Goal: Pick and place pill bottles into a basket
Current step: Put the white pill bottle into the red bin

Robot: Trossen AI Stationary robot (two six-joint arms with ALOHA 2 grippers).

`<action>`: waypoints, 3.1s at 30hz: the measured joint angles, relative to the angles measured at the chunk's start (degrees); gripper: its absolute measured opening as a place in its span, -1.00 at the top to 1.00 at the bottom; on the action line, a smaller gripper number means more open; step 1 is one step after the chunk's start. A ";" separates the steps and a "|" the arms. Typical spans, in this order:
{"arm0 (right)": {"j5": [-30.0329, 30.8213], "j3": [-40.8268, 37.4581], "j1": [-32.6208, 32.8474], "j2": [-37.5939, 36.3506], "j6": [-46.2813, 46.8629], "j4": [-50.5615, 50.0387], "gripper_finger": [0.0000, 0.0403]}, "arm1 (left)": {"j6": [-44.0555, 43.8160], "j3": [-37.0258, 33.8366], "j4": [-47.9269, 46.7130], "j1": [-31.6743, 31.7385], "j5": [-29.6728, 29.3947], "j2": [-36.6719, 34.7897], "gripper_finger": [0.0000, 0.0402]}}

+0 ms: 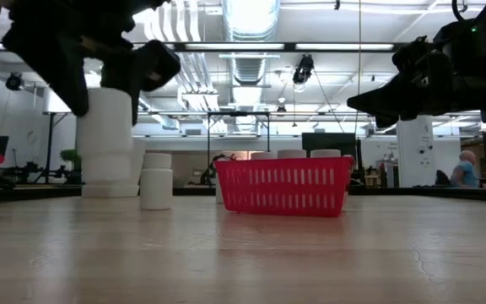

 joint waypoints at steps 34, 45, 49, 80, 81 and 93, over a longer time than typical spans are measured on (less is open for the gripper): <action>0.01 3.15 1.78 -0.02 0.28 0.19 0.96 | 13.98 -8.73 12.33 0.04 -30.11 -24.98 0.12; 0.19 7.51 5.05 0.34 -8.22 0.28 0.96 | 24.11 -16.93 32.32 0.04 -33.42 -32.76 0.12; 0.19 11.09 7.05 3.64 -12.11 0.22 0.96 | 29.75 -21.10 41.66 0.05 -33.27 -34.73 0.12; 31.42 32.85 12.84 15.02 -12.24 -15.52 0.96 | 30.26 -26.27 47.43 0.05 -33.04 -36.29 0.12; 31.38 32.83 12.84 14.91 -9.50 -15.52 0.96 | 30.25 -26.27 47.45 0.07 -33.05 -36.29 0.12; 31.18 32.81 12.97 15.56 7.70 -16.82 0.96 | 32.06 -26.40 46.99 0.05 -33.12 -35.57 0.12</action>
